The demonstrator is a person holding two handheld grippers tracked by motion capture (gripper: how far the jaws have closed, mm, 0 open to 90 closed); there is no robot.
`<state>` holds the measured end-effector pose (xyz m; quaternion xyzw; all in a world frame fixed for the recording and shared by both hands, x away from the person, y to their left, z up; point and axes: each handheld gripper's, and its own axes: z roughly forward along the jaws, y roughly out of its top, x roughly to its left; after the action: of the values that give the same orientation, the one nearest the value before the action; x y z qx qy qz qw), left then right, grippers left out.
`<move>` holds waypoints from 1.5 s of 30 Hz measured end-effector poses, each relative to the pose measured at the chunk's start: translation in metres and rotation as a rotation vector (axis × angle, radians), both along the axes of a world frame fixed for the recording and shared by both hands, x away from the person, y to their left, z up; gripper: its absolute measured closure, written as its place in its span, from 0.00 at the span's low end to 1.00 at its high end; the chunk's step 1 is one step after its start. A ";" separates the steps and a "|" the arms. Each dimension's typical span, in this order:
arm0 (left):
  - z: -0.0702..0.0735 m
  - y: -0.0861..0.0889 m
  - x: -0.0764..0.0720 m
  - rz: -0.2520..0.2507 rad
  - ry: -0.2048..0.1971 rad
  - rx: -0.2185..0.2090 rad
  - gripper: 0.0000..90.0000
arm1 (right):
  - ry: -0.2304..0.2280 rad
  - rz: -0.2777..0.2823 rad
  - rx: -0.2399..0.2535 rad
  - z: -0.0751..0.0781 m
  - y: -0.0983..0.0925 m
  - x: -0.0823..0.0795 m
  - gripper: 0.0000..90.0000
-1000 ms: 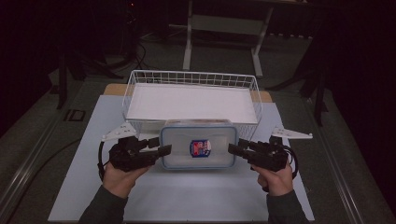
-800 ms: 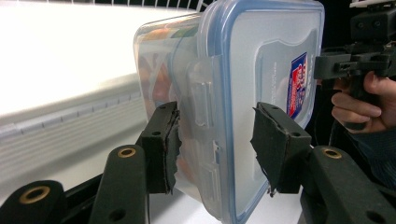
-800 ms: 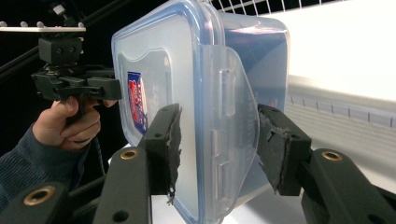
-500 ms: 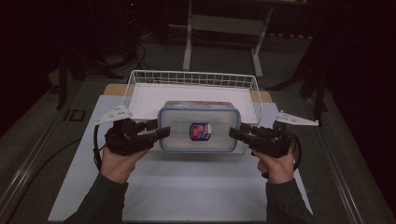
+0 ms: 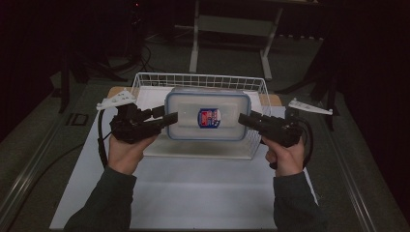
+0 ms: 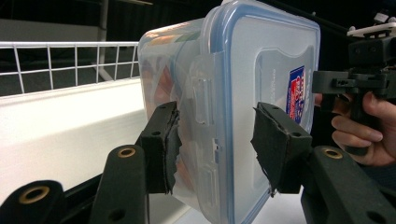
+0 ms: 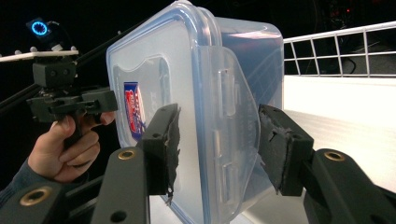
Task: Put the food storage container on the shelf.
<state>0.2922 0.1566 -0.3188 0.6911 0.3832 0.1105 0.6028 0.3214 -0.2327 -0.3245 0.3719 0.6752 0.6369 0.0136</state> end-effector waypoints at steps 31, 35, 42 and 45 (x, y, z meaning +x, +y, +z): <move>-0.011 0.006 0.036 0.037 0.034 -0.036 0.56 | 0.058 -0.054 0.022 -0.012 0.011 0.036 0.54; -0.011 0.005 0.037 0.042 0.038 -0.040 0.56 | 0.063 -0.059 0.032 -0.013 0.011 0.039 0.54; -0.010 -0.001 0.036 0.107 0.012 0.023 0.60 | 0.062 -0.067 0.015 -0.012 0.013 0.041 0.55; -0.016 -0.010 0.040 0.132 0.025 0.091 0.53 | 0.052 -0.077 -0.009 -0.013 0.016 0.044 0.54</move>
<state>0.3320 0.1469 -0.3351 0.6924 0.4300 0.1587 0.5572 0.3649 -0.2172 -0.3376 0.4140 0.6634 0.6229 0.0223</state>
